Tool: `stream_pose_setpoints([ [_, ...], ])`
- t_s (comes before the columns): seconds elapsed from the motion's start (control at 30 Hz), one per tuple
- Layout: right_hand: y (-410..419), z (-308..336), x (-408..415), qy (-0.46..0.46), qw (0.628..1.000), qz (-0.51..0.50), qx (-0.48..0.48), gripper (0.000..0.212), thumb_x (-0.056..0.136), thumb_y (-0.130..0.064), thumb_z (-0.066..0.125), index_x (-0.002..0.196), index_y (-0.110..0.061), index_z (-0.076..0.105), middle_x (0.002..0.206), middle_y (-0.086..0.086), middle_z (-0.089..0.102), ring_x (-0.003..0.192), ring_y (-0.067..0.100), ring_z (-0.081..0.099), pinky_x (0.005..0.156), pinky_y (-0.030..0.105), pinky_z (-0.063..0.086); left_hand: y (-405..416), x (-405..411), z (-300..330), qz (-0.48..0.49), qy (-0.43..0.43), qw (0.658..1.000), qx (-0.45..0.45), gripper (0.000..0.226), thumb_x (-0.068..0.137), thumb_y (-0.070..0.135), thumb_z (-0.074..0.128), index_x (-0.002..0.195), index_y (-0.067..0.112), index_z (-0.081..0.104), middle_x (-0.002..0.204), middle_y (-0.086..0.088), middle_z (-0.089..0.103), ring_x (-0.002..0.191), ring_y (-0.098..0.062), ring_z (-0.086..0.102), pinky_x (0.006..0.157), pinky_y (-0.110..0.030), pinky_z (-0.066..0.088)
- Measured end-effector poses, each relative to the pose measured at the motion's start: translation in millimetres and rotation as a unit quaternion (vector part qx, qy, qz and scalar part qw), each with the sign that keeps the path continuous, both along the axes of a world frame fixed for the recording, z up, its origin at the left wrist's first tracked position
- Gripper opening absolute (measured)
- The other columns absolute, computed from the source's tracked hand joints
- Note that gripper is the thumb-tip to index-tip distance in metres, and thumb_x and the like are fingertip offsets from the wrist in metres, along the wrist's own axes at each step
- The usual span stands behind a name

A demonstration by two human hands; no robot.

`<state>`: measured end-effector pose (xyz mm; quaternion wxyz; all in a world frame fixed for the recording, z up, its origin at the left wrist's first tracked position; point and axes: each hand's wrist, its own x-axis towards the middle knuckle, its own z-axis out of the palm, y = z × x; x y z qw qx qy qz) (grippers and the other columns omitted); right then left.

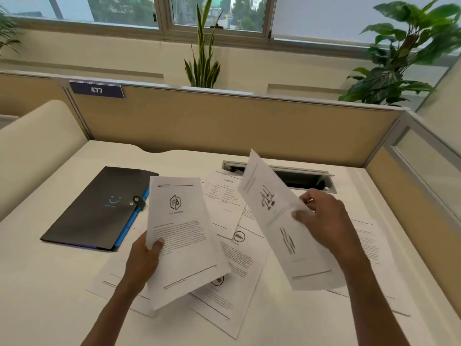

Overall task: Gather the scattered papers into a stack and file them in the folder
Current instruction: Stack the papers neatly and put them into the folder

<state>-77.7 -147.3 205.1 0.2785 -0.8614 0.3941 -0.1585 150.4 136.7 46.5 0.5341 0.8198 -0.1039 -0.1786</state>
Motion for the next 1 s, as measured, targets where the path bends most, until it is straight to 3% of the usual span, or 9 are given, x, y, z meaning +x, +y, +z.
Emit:
stream_pose_setpoints([
  [0.13, 13.7, 28.5, 10.8, -0.146, 0.974, 0.027, 0.169, 0.018, 0.076, -0.026, 0.078, 0.088, -0.026, 0.064, 0.078, -0.009, 0.076, 0.064, 0.008, 0.073, 0.056, 0.028, 0.054, -11.4, -6.3, 10.5, -0.017, 0.083, 0.994, -0.064, 0.01, 0.096, 0.021, 0.058, 0.102, 0.03, 0.06, 0.096, 0.006, 0.073, 0.077, -0.018, 0.074, 0.053, -0.025, 0.056],
  [0.23, 20.6, 16.1, 27.7, -0.187, 0.949, 0.01, 0.253, 0.016, 0.075, -0.018, 0.079, 0.088, -0.016, 0.07, 0.082, -0.002, 0.078, 0.07, 0.018, 0.075, 0.065, 0.034, 0.059, -15.4, -11.3, 20.1, -0.047, 0.144, 0.984, -0.096, 0.013, 0.092, 0.022, 0.064, 0.104, 0.025, 0.064, 0.088, 0.004, 0.078, 0.073, -0.016, 0.076, 0.051, -0.026, 0.058],
  [0.4, 45.1, -38.3, 64.5, -0.15, 0.937, -0.039, 0.314, 0.019, 0.078, -0.021, 0.078, 0.087, -0.006, 0.07, 0.087, 0.009, 0.076, 0.075, 0.026, 0.074, 0.071, 0.038, 0.059, -11.7, -17.4, 36.3, -0.171, 0.161, 0.959, -0.157, 0.02, 0.088, 0.029, 0.07, 0.102, 0.014, 0.073, 0.097, -0.015, 0.076, 0.087, -0.033, 0.075, 0.066, -0.035, 0.059],
  [0.5, 60.4, -67.6, 79.0, -0.147, 0.928, -0.056, 0.336, 0.021, 0.079, -0.019, 0.077, 0.092, -0.006, 0.066, 0.093, 0.01, 0.074, 0.08, 0.026, 0.072, 0.07, 0.034, 0.058, -9.2, -16.3, 42.7, -0.18, 0.181, 0.948, -0.188, 0.011, 0.086, 0.022, 0.07, 0.091, 0.012, 0.074, 0.086, -0.017, 0.075, 0.074, -0.03, 0.074, 0.062, -0.034, 0.058],
  [0.6, 74.5, -87.9, 89.8, -0.176, 0.92, -0.071, 0.344, 0.033, 0.078, -0.008, 0.076, 0.104, -0.015, 0.058, 0.103, 0.006, 0.071, 0.087, 0.021, 0.07, 0.073, 0.034, 0.058, -7.6, -8.2, 44.7, -0.156, 0.19, 0.956, -0.162, 0.024, 0.07, 0.044, 0.08, 0.077, 0.021, 0.074, 0.079, -0.014, 0.074, 0.065, -0.025, 0.074, 0.056, -0.03, 0.057],
  [0.67, 83.9, -97.7, 98.2, -0.195, 0.919, -0.084, 0.331, 0.042, 0.08, -0.005, 0.074, 0.11, -0.023, 0.051, 0.109, 0.006, 0.069, 0.093, 0.02, 0.068, 0.075, 0.032, 0.057, -5.4, 3.2, 35.3, -0.112, 0.279, 0.928, -0.221, 0.044, 0.083, 0.06, 0.061, 0.098, 0.022, 0.076, 0.097, -0.022, 0.074, 0.082, -0.038, 0.074, 0.064, -0.044, 0.06],
  [0.73, 91.1, -107.6, 108.1, -0.2, 0.918, -0.087, 0.33, 0.048, 0.082, -0.006, 0.072, 0.117, -0.027, 0.048, 0.116, 0.007, 0.066, 0.105, 0.023, 0.064, 0.087, 0.038, 0.056, -0.5, 14.3, 25.8, -0.075, 0.345, 0.905, -0.236, 0.061, 0.087, 0.071, 0.042, 0.116, 0.025, 0.07, 0.111, -0.021, 0.072, 0.098, -0.045, 0.07, 0.075, -0.056, 0.058],
  [0.87, 95.5, -124.4, 130.3, -0.175, 0.916, -0.061, 0.355, 0.038, 0.085, -0.016, 0.07, 0.114, -0.03, 0.05, 0.113, 0.002, 0.068, 0.101, 0.016, 0.066, 0.08, 0.027, 0.055, 6.2, 25.4, 11.4, -0.063, 0.281, 0.944, -0.161, 0.047, 0.083, 0.037, 0.07, 0.124, 0.017, 0.06, 0.106, -0.015, 0.076, 0.092, -0.039, 0.073, 0.081, -0.061, 0.056],
  [1.0, 71.7, -138.9, 153.0, -0.134, 0.919, -0.162, 0.334, 0.042, 0.082, -0.034, 0.072, 0.117, -0.017, 0.056, 0.1, -0.001, 0.067, 0.087, 0.015, 0.064, 0.073, 0.027, 0.05, 13.5, 41.8, -2.4, -0.024, 0.255, 0.958, -0.129, 0.039, 0.088, 0.024, 0.068, 0.126, 0.016, 0.058, 0.104, -0.013, 0.076, 0.091, -0.039, 0.072, 0.082, -0.061, 0.055],
])
